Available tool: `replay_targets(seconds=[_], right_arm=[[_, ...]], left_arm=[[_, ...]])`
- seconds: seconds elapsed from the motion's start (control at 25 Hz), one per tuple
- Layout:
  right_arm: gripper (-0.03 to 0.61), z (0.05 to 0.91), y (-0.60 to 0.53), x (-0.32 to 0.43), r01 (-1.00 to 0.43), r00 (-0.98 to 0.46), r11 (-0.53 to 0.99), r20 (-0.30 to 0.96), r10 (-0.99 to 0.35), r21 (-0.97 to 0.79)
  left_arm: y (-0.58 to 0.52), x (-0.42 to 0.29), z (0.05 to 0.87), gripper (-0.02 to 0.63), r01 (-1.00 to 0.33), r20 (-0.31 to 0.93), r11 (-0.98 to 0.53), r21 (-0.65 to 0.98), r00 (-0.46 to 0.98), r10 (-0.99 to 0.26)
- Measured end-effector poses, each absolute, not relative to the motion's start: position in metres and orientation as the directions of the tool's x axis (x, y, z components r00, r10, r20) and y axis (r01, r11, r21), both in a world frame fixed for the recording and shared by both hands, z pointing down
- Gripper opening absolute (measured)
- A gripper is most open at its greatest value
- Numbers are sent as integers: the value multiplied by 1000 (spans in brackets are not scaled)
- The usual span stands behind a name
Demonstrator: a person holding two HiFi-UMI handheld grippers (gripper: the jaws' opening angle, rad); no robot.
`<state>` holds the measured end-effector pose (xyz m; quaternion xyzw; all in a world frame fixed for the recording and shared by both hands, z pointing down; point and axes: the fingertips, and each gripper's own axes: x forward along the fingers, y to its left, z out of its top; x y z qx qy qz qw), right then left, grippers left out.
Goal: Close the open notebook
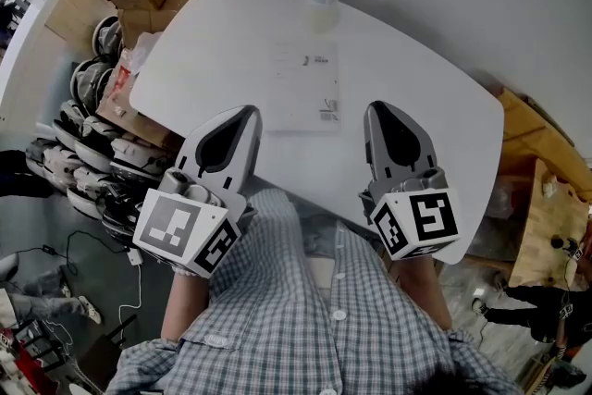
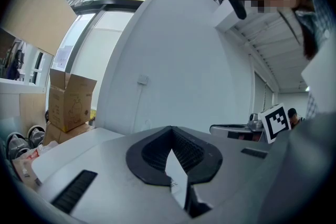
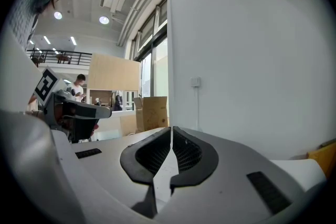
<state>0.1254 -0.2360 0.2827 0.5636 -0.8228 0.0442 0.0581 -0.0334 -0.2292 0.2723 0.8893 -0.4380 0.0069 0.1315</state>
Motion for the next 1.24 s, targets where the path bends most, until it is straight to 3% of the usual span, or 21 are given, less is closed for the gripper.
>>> replay_targets(seconds=[1.24], right_arm=[[29,291,-235,132,-933,-347,359,183,-920,32]], left_arm=[[-228,-24,272,5,-776,132,-590,221,624,-771]])
